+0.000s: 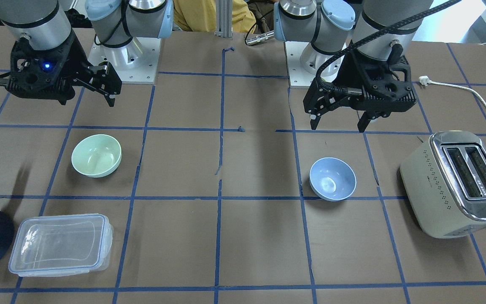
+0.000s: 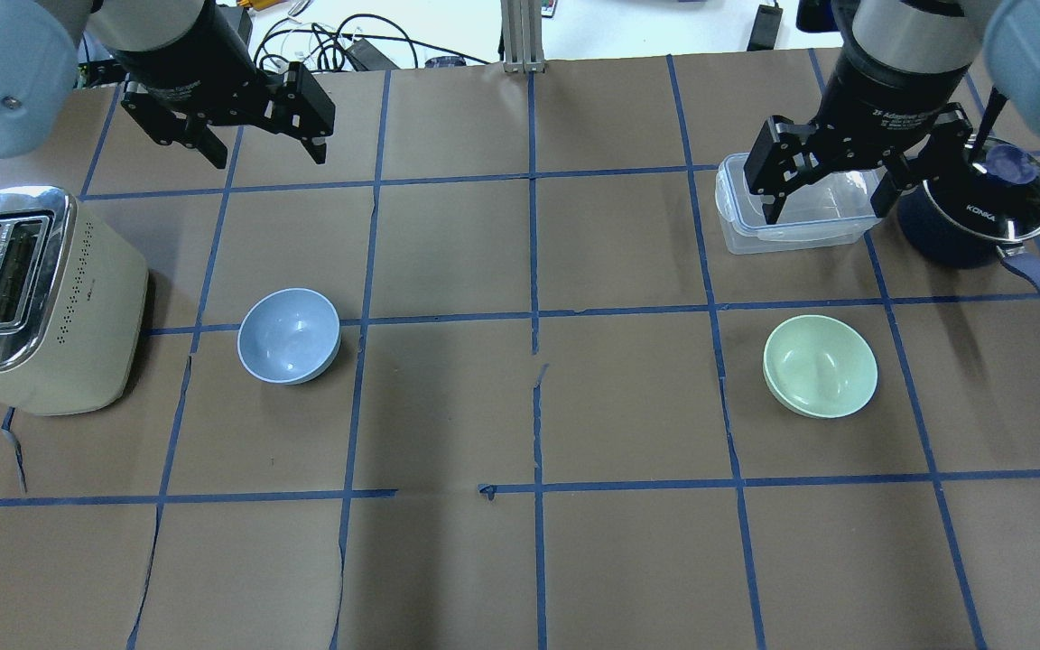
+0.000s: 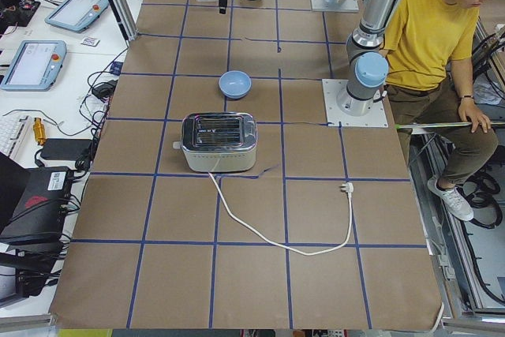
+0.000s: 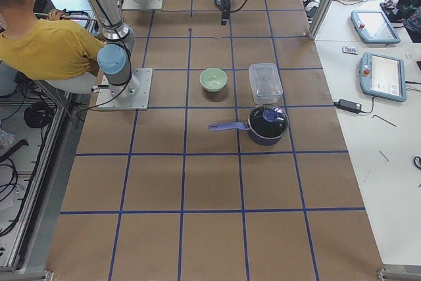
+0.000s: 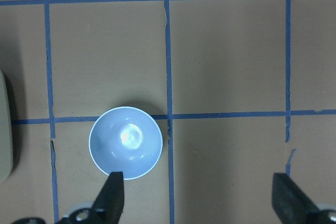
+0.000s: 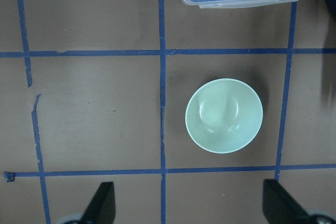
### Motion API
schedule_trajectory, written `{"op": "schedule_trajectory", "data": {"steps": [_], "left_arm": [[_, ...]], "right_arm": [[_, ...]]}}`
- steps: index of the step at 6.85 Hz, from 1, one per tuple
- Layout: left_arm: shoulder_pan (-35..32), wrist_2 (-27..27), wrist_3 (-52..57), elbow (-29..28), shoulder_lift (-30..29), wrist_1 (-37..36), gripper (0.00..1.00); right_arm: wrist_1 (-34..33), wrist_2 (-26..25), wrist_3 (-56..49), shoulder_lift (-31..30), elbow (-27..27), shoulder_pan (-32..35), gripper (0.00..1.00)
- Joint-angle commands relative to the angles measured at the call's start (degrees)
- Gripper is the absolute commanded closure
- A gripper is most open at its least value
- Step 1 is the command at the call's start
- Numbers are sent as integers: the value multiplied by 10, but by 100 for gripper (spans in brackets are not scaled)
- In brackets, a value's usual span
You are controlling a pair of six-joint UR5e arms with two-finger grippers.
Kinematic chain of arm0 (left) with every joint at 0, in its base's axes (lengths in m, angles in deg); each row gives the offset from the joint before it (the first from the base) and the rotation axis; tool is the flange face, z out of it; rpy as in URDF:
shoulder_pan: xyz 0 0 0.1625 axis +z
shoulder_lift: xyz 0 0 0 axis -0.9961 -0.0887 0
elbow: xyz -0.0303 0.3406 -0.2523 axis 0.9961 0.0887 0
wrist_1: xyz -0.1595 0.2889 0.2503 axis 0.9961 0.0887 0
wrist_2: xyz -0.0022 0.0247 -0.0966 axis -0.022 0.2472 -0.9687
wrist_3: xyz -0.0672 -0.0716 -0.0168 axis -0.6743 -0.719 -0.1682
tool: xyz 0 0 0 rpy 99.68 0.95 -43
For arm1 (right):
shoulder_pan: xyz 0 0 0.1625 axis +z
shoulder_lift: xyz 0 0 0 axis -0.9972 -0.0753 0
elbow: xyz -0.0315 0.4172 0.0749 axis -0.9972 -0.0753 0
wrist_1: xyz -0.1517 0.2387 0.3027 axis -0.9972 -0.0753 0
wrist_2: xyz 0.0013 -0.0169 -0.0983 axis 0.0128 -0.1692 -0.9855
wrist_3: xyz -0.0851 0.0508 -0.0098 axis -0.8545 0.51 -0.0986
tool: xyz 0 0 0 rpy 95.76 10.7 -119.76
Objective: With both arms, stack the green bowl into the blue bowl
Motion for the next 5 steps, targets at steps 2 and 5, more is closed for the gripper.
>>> {"op": "schedule_trajectory", "data": {"steps": [2, 5], "left_arm": [[0, 1, 0, 0, 4, 9, 0], [2, 2, -1, 1, 3, 20, 0]], "right_arm": [[0, 0, -1, 0, 0, 0, 0], [0, 0, -1, 0, 0, 0, 0]]}}
